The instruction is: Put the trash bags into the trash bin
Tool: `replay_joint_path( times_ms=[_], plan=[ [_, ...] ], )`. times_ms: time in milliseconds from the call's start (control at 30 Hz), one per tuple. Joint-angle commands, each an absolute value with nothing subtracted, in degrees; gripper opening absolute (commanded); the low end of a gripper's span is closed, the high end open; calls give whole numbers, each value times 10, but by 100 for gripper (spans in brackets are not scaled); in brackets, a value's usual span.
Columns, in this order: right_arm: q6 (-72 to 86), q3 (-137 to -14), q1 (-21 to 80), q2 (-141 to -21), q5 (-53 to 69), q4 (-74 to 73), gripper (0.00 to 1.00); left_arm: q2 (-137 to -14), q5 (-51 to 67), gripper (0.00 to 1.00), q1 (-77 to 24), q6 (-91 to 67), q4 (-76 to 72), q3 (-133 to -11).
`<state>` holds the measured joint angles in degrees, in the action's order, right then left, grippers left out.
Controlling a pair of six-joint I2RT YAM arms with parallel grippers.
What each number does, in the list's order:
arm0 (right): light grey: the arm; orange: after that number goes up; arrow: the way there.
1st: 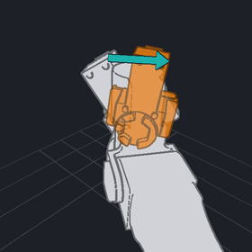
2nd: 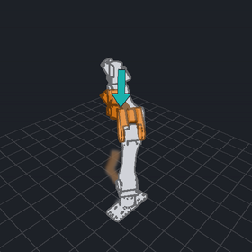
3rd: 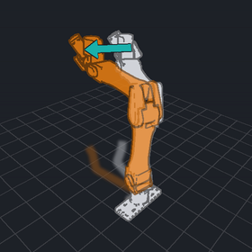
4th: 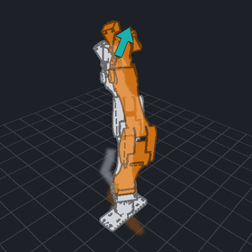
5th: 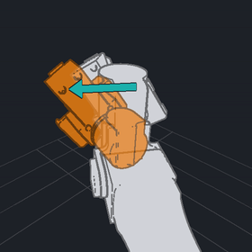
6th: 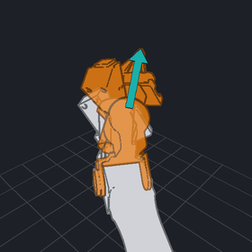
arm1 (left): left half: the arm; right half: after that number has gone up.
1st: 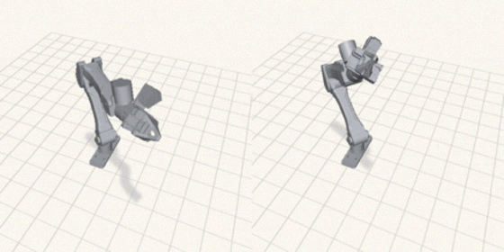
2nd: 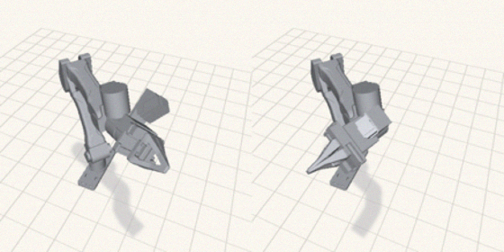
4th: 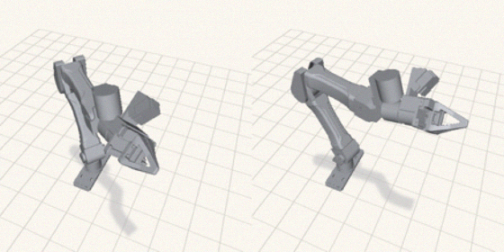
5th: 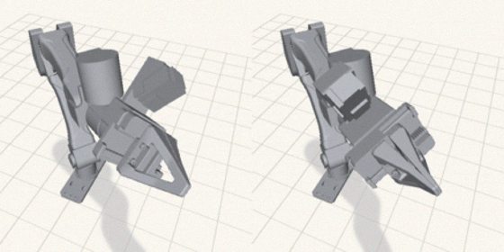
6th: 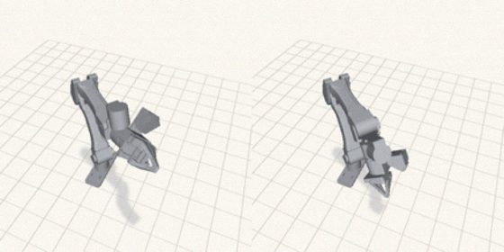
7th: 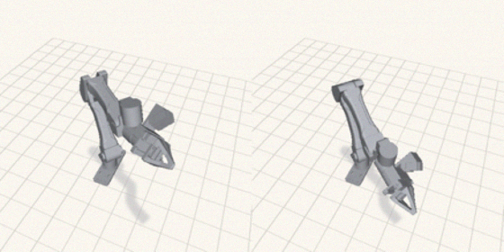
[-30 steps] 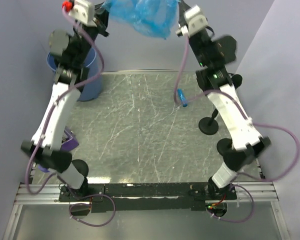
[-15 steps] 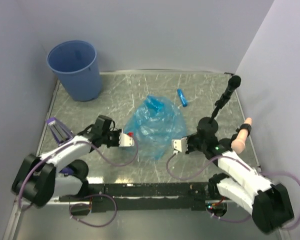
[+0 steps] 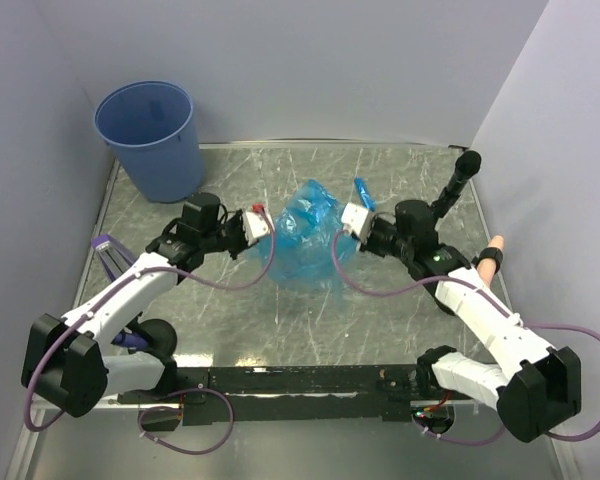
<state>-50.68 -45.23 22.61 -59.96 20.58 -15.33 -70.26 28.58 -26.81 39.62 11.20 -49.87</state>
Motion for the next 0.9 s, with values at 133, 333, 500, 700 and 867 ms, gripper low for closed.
replay_joint_path(
  times_ms=[133, 333, 500, 700, 867],
  plan=[
    [-188, -689, 192, -706, 124, -86, 0, -793, 195, 1, -216, 45, 69, -738],
    [-167, -1040, 165, -937, 41, -109, 0, -1044, 174, 1, -138, -100, 247, -1194],
    [-163, -1386, 159, -1042, 42, -101, 0, -1121, 177, 0, -116, -120, 187, -1471],
    [-353, -987, 243, -799, 148, 286, 0, -873, 167, 1, -191, 86, -288, -1065],
    [-613, -535, 290, -654, 224, 266, 0, -766, 331, 1, -250, 399, -88, -750]
  ],
)
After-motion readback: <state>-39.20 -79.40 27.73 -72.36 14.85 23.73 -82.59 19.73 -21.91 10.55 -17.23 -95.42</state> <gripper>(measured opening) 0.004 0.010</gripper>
